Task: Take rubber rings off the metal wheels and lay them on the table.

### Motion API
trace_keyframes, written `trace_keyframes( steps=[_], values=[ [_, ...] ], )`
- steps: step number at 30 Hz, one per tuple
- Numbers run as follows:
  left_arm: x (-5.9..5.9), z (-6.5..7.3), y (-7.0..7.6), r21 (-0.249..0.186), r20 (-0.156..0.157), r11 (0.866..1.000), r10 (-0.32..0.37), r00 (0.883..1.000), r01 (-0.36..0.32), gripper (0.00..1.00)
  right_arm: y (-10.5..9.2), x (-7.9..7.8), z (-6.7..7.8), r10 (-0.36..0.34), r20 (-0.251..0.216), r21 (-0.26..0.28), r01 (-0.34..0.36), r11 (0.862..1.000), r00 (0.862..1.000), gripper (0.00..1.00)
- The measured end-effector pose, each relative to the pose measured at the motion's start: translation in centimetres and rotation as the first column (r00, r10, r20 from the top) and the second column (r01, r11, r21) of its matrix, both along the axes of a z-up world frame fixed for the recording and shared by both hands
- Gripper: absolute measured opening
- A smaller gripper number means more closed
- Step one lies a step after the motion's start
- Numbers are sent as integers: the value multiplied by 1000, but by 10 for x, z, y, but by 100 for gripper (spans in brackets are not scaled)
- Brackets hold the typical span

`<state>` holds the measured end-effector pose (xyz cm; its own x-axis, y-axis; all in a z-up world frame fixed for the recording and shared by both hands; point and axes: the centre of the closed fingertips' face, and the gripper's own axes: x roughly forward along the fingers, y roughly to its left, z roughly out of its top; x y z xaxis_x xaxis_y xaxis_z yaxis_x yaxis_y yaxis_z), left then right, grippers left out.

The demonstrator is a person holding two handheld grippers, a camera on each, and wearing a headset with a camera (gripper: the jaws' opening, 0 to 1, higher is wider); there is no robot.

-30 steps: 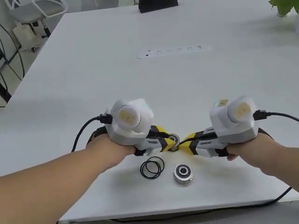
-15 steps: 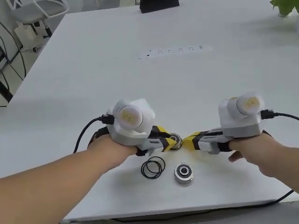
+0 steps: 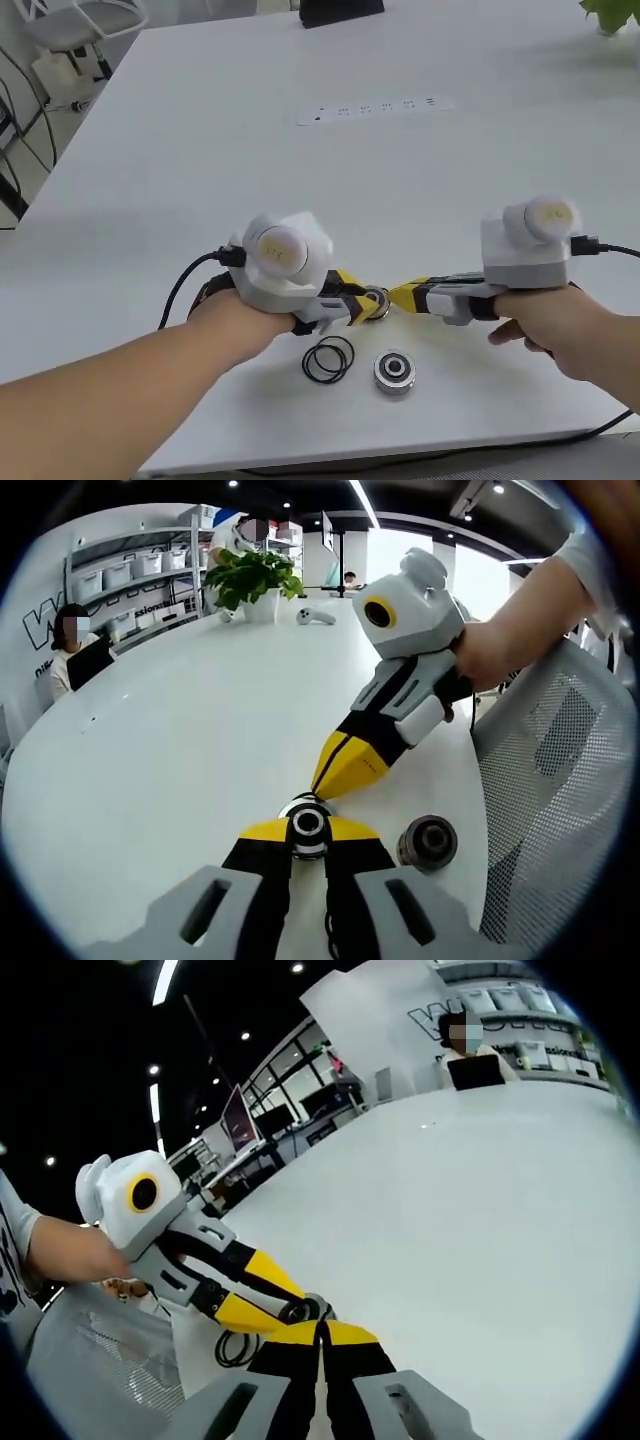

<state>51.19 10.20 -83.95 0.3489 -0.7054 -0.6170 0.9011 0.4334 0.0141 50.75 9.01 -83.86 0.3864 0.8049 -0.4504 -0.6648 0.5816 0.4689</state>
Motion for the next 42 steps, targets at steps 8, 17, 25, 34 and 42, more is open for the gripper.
trace_keyframes(
  steps=[8,17,25,34,42],
  values=[
    [0,0,0,1,-2,1000,6,1000,-6,7,2,-1,2,3,-9,23,-3,1000,1000,0],
    [-1,0,0,-3,0,1000,5,1000,-5,7,7,-4,5,33,7,23,-33,999,999,0],
    [-1,0,0,0,-2,1000,2,1000,-2,7,10,-6,7,54,13,32,-54,998,998,0],
    [-1,0,0,-3,0,1000,4,1000,-4,7,21,-11,19,88,20,104,-90,991,996,0],
    [0,0,0,-5,-1,1000,12,1000,-12,7,15,-8,18,84,18,103,-85,991,996,0]
  ],
)
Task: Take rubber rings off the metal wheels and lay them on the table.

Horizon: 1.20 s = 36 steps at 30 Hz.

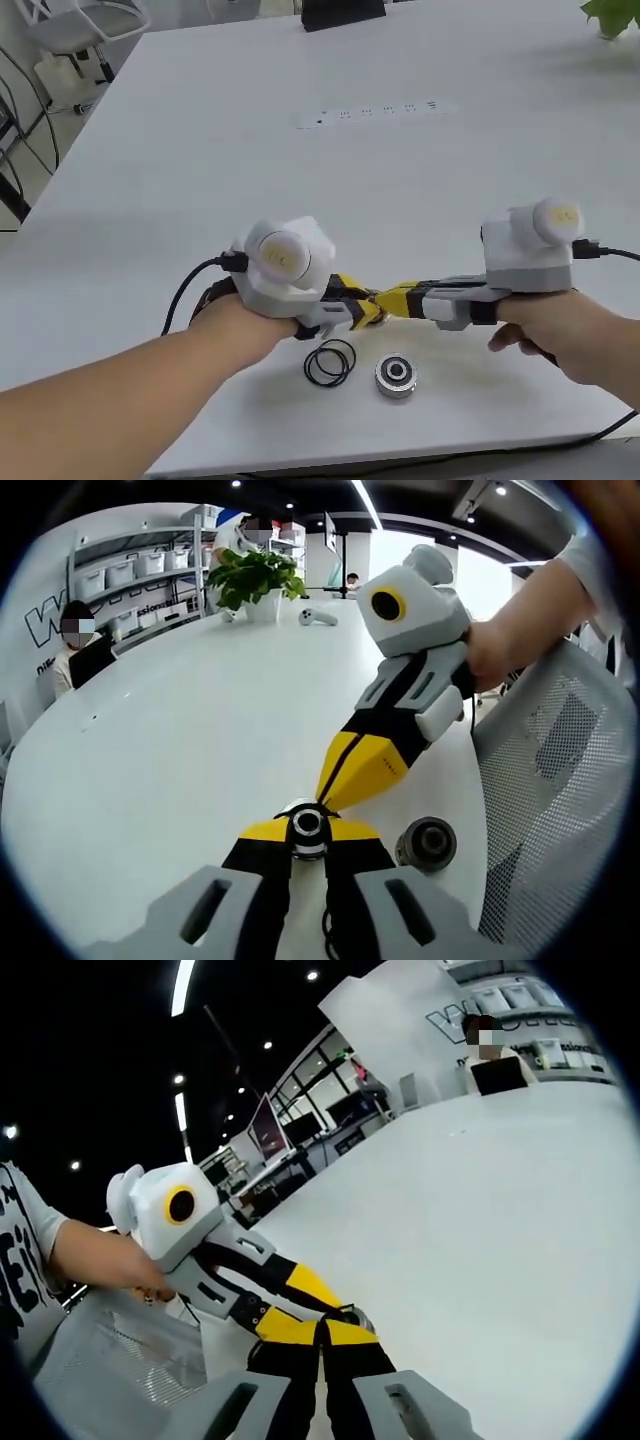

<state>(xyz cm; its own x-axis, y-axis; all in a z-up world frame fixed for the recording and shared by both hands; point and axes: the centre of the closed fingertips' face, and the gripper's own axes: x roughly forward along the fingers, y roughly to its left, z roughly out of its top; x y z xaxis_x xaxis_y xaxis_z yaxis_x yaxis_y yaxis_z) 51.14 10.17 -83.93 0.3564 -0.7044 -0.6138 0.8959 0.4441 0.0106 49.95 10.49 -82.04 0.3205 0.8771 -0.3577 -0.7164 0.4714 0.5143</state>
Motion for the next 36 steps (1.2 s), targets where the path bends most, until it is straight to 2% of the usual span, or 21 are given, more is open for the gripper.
trace_keyframes(
  steps=[3,6,9,12,15,28,36],
  values=[
    [0,0,0,-2,1,1000,2,1000,-2,7,1,-3,2,11,-16,30,-10,1000,1000,0],
    [0,0,0,-3,2,1000,1,1000,-1,7,1,-4,3,11,-27,37,-10,999,1000,0],
    [0,0,0,-2,3,1000,0,1000,0,7,-1,-3,1,2,-26,25,-2,1000,1000,0],
    [0,0,0,-1,5,1000,0,1000,0,7,-5,0,-6,-16,-17,-29,15,999,1000,0],
    [0,0,0,6,6,1000,0,1000,0,7,-6,0,-8,-19,-14,-41,18,999,1000,0],
    [-3,2,1,49,-3,998,-41,999,41,11,-4,-2,-5,-11,4,-47,11,999,1000,0],
    [-6,12,2,19,-9,999,-42,999,42,13,-3,-2,-2,-8,8,-41,8,999,1000,0]
  ],
)
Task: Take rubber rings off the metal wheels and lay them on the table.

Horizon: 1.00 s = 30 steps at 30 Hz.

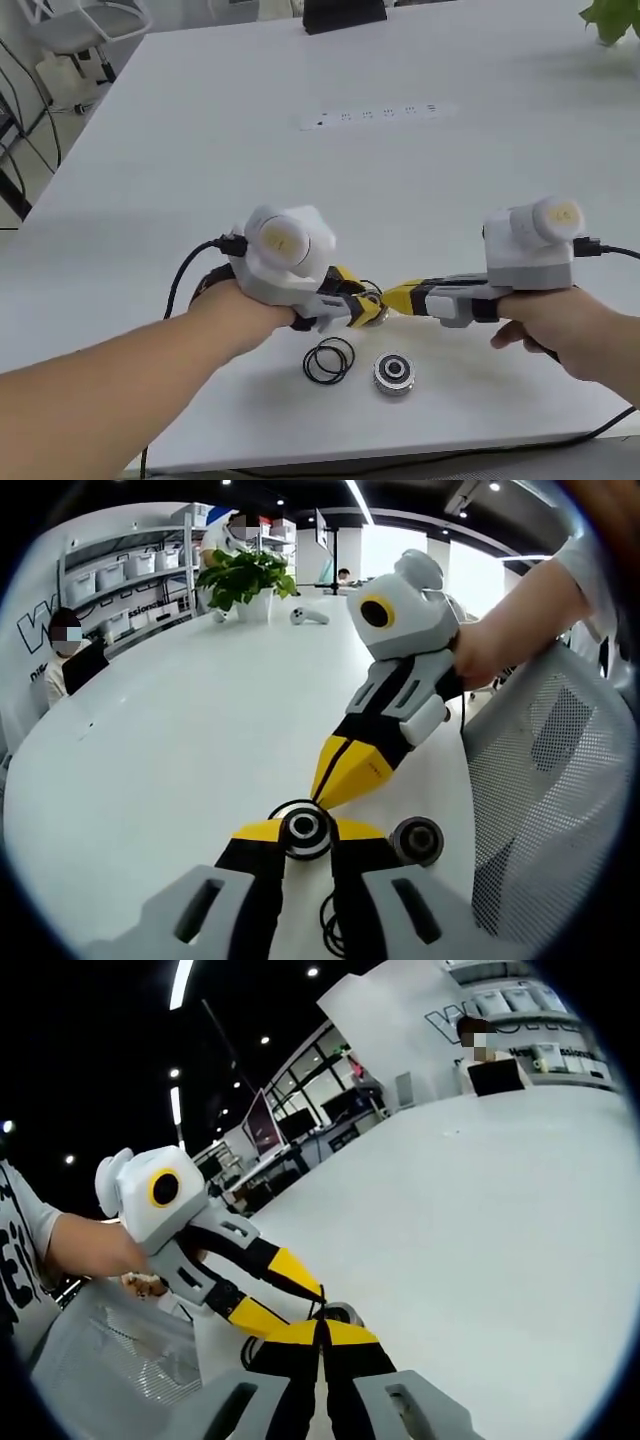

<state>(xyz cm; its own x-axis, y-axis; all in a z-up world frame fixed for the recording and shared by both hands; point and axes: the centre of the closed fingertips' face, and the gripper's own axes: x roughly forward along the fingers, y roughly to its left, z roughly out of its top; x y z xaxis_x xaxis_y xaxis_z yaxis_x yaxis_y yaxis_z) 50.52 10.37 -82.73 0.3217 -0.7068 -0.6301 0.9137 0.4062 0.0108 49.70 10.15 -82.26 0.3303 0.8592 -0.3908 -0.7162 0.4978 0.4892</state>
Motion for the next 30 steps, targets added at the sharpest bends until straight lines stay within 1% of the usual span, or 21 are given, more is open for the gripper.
trace_keyframes(
  steps=[2,4,8,11,13,17,25,29,30],
  values=[
    [-1,2,2,-5,-2,1000,0,1000,0,14,0,1,2,-4,0,7,4,1000,1000,0],
    [-2,6,3,-20,-5,1000,6,1000,-6,16,-1,2,4,-8,3,13,8,1000,1000,0],
    [-1,15,6,-43,2,999,14,1000,-14,19,-3,3,6,-14,1,23,14,1000,1000,0],
    [-1,20,9,-58,-3,998,25,1000,-25,26,-2,2,8,-10,-2,34,10,999,1000,0],
    [-3,23,11,-68,-8,997,30,1000,-30,30,0,1,10,-5,-4,42,5,999,1000,0],
    [-9,28,16,-73,-6,997,20,1000,-20,31,3,-1,14,8,-2,56,-8,998,1000,0],
    [-15,40,26,-112,-7,993,35,999,-36,37,13,-10,23,45,-3,88,-45,995,999,0],
    [-19,46,31,-135,-6,990,49,999,-49,39,19,-16,25,72,-7,97,-71,993,997,0],
    [-22,47,33,-139,-7,989,50,999,-50,39,21,-19,25,82,-8,100,-80,992,997,0]
  ],
)
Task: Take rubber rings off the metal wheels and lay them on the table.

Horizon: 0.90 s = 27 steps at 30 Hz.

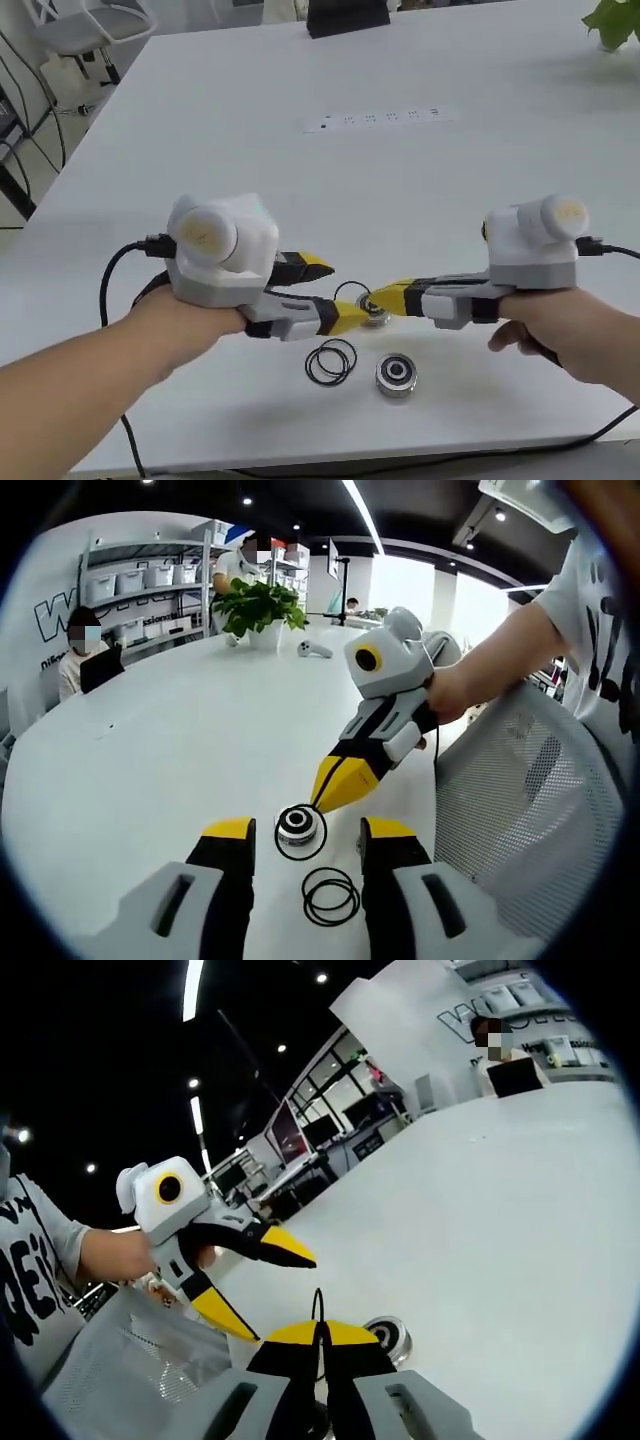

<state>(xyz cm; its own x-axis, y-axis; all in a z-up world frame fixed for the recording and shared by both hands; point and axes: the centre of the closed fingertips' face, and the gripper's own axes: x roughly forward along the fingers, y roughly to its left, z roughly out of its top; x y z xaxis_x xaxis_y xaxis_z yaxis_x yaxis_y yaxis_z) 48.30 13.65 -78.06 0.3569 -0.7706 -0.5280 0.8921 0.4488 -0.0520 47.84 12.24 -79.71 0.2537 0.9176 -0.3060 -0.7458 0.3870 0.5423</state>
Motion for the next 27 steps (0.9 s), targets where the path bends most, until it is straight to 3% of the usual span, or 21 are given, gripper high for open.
trace_keyframes(
  steps=[6,18,27],
  values=[
    [-10,2,11,-6,-6,1000,11,1000,-11,43,6,-8,1,34,-7,5,-34,999,999,0],
    [-24,-2,48,-14,-32,996,83,996,-83,45,15,-23,-8,102,-29,-24,-103,994,994,0],
    [-30,-2,56,-23,-38,994,108,993,-109,47,20,-30,-20,148,-36,-69,-150,986,988,0]
  ],
)
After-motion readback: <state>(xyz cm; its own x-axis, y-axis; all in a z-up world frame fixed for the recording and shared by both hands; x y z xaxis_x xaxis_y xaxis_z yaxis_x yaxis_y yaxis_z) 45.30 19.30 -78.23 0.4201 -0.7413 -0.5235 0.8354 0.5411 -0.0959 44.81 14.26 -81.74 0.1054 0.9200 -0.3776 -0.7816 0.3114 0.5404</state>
